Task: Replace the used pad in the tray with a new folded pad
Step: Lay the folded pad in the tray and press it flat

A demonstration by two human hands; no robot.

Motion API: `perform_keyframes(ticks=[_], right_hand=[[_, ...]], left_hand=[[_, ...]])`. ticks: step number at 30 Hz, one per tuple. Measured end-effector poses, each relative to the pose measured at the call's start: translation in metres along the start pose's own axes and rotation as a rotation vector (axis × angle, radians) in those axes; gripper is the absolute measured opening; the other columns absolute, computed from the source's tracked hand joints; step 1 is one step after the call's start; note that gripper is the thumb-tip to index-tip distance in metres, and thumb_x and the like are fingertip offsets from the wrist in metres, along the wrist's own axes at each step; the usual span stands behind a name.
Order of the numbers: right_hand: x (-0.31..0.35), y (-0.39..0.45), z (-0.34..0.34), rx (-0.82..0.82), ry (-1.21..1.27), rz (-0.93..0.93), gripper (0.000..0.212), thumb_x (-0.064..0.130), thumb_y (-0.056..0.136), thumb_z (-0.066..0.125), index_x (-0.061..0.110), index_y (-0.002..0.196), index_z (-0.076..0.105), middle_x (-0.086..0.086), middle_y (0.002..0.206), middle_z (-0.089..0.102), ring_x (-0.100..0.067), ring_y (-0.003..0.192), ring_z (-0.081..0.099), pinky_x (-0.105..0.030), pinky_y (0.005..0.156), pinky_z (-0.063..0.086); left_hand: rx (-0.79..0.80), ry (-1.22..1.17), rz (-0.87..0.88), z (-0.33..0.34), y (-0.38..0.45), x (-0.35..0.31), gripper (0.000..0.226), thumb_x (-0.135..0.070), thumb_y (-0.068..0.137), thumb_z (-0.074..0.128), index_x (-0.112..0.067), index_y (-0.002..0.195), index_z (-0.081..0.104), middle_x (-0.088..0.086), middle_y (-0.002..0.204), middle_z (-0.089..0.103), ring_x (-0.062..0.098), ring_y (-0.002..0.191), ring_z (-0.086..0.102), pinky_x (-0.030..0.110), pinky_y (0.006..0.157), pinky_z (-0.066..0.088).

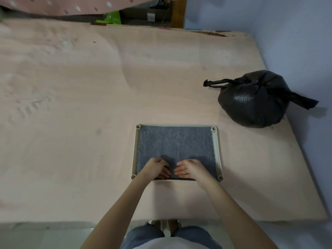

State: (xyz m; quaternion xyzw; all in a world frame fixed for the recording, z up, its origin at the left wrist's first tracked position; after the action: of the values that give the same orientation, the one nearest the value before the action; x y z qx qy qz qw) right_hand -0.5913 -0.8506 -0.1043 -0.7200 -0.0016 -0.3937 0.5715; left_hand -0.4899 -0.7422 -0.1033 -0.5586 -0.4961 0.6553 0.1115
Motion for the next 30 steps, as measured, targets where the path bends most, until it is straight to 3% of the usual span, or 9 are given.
perform_keyframes(ticks=[2, 5, 8, 10, 12, 14, 18, 24, 30], right_hand=[[-0.001, 0.002, -0.019, -0.054, -0.067, -0.025, 0.025, 0.007, 0.096, 0.038, -0.001, 0.093, 0.061, -0.013, 0.073, 0.067, -0.021, 0.064, 0.066, -0.022, 0.055, 0.055], [-0.005, 0.001, -0.056, -0.153, -0.243, -0.080, 0.024, 0.010, 0.095, 0.043, 0.004, 0.083, 0.062, -0.010, 0.072, 0.065, -0.020, 0.062, 0.061, -0.024, 0.057, 0.050], [0.029, -0.015, -0.071, -0.343, -0.842, -0.457, 0.015, 0.023, 0.090, 0.055, 0.015, 0.095, 0.066, -0.004, 0.096, 0.068, -0.022, 0.089, 0.064, -0.032, 0.077, 0.049], [0.045, -0.024, -0.046, -0.333, -1.164, -0.755, 0.048, 0.037, 0.086, 0.061, 0.019, 0.130, 0.051, -0.003, 0.137, 0.049, -0.022, 0.127, 0.046, -0.036, 0.100, 0.041], [0.046, -0.016, -0.020, -0.196, -1.413, -0.871, 0.096, 0.062, 0.080, 0.055, 0.023, 0.152, 0.005, -0.001, 0.160, -0.003, -0.019, 0.147, -0.003, -0.037, 0.117, 0.008], [0.045, -0.005, -0.002, -0.114, -1.624, -0.930, 0.113, 0.079, 0.073, 0.042, 0.020, 0.146, -0.021, -0.001, 0.154, -0.026, -0.017, 0.142, -0.026, -0.035, 0.116, -0.013], [0.036, 0.015, -0.002, -0.038, -1.748, -0.864, 0.119, 0.085, 0.069, 0.036, 0.012, 0.147, -0.016, -0.003, 0.154, -0.023, -0.017, 0.143, -0.022, -0.034, 0.115, -0.017], [0.033, 0.018, -0.031, -0.019, -1.742, -0.822, 0.120, 0.091, 0.064, 0.023, 0.016, 0.143, -0.027, 0.000, 0.151, -0.032, -0.011, 0.137, -0.034, -0.025, 0.107, -0.026], [0.034, 0.013, -0.039, -0.025, -1.814, -0.774, 0.118, 0.087, 0.069, 0.028, 0.012, 0.146, -0.023, -0.001, 0.150, -0.032, -0.015, 0.140, -0.027, -0.029, 0.113, -0.019]], left_hand=[[-0.064, 0.051, -0.006, -0.017, 0.002, 0.007, 0.026, -0.009, 0.095, 0.037, -0.007, 0.082, 0.061, 0.009, 0.063, 0.065, 0.017, 0.049, 0.062, 0.021, 0.048, 0.049], [-0.158, 0.320, 0.031, -0.047, -0.003, 0.014, 0.024, -0.014, 0.093, 0.042, -0.004, 0.085, 0.062, 0.012, 0.072, 0.067, 0.027, 0.064, 0.064, 0.032, 0.065, 0.053], [-0.400, 0.969, 0.421, -0.051, -0.021, -0.022, 0.022, -0.025, 0.090, 0.051, -0.009, 0.098, 0.063, 0.010, 0.096, 0.066, 0.033, 0.088, 0.062, 0.036, 0.071, 0.047], [-0.465, 1.176, 0.748, -0.027, -0.034, -0.046, 0.042, -0.038, 0.087, 0.059, -0.013, 0.121, 0.060, 0.010, 0.120, 0.062, 0.033, 0.111, 0.058, 0.040, 0.087, 0.047], [-0.351, 1.308, 0.899, -0.001, -0.030, -0.053, 0.073, -0.057, 0.087, 0.051, -0.013, 0.144, 0.038, 0.011, 0.150, 0.034, 0.031, 0.139, 0.031, 0.048, 0.112, 0.027], [-0.206, 1.416, 0.892, 0.016, -0.016, -0.047, 0.090, -0.069, 0.086, 0.034, -0.010, 0.150, 0.012, 0.009, 0.157, 0.006, 0.027, 0.145, 0.002, 0.046, 0.118, 0.000], [-0.138, 1.527, 0.833, 0.021, 0.006, -0.031, 0.099, -0.075, 0.082, 0.027, -0.010, 0.150, -0.003, 0.008, 0.158, -0.005, 0.021, 0.144, -0.013, 0.038, 0.117, -0.012], [-0.211, 1.561, 0.743, -0.015, 0.009, -0.021, 0.107, -0.083, 0.075, 0.024, -0.012, 0.149, -0.009, 0.009, 0.157, -0.010, 0.024, 0.145, -0.011, 0.037, 0.117, -0.012], [-0.266, 1.687, 0.641, -0.031, 0.002, -0.018, 0.106, -0.083, 0.076, 0.016, -0.011, 0.148, -0.014, 0.014, 0.157, -0.013, 0.028, 0.145, -0.011, 0.042, 0.119, -0.007]])
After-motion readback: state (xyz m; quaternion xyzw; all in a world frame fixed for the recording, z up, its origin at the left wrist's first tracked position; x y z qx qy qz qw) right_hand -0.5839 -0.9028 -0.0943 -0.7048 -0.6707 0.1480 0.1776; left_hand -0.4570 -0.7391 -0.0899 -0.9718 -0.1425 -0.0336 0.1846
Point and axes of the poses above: each hand's wrist, its own y-axis towards the middle knuckle, its own z-axis out of the palm, x = y × z, the point moved 9 cm from there along y, towards the middle knuckle
